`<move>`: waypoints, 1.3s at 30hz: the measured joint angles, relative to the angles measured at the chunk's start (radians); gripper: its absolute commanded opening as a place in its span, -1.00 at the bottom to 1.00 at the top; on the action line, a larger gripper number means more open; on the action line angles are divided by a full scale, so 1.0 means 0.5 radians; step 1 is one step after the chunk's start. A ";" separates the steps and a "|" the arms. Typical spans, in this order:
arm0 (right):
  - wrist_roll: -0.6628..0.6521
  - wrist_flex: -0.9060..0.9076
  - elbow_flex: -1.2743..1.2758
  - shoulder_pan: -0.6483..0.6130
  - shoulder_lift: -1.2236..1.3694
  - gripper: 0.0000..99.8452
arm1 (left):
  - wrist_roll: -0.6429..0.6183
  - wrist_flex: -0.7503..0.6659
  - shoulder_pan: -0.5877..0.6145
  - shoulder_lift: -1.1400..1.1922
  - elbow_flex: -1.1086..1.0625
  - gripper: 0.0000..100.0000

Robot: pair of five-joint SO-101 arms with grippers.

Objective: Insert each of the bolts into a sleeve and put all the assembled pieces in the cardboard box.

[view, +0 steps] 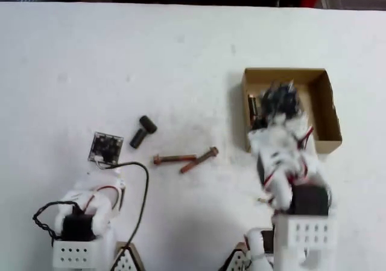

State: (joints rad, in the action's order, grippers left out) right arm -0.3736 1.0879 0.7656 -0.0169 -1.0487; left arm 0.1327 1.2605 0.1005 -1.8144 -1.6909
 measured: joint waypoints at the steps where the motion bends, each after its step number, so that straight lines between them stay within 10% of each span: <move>1: 0.000 -0.021 -0.049 0.040 0.117 -0.97 | 0.000 0.000 0.000 0.003 -0.003 -0.95; 21: -0.009 -0.129 -1.166 0.313 2.317 -0.97 | 0.003 0.031 0.000 -0.003 -0.009 -0.95; 39: -0.009 0.482 -2.308 0.184 3.284 -0.96 | 0.021 0.031 0.000 -0.003 -0.009 -0.95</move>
State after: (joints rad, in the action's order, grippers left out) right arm -0.3782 1.3288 -0.3882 0.0752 0.5930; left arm 0.1435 1.2758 0.1005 -1.8159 -1.6955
